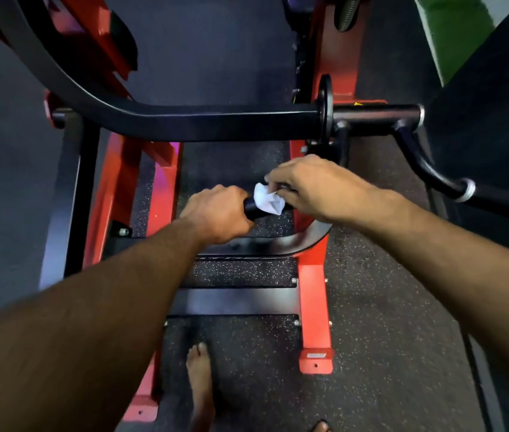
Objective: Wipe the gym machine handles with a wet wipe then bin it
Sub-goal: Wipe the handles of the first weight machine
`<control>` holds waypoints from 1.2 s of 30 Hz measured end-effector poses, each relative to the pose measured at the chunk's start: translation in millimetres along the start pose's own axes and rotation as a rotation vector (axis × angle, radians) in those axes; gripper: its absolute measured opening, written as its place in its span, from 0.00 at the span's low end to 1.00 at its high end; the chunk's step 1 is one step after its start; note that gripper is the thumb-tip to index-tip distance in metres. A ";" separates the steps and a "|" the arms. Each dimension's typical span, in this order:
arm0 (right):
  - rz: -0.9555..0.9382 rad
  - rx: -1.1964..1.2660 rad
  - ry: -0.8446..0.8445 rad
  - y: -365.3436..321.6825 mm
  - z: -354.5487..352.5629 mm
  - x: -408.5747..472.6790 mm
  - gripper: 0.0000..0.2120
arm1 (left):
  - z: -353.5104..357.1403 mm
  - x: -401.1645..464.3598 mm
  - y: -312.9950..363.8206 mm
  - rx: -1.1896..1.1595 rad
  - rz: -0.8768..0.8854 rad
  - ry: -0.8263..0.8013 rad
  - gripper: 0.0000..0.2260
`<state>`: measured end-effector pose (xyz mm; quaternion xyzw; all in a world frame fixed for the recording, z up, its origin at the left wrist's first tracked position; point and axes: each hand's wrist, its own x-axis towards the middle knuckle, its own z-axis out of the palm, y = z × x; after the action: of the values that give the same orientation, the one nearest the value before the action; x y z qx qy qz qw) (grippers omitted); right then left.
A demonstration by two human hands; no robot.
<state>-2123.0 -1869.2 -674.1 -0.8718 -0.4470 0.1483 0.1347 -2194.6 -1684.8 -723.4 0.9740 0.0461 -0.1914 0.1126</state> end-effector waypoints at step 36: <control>0.687 0.189 0.904 -66.4 68.7 -15.6 0.06 | -7.0 5.8 -11.6 -0.220 0.113 -0.167 0.07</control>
<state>-2206.8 -1837.4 -710.8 -0.9279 -0.0207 -0.1646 0.3340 -2188.3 -1671.6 -721.6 0.9375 0.0025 -0.2589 0.2326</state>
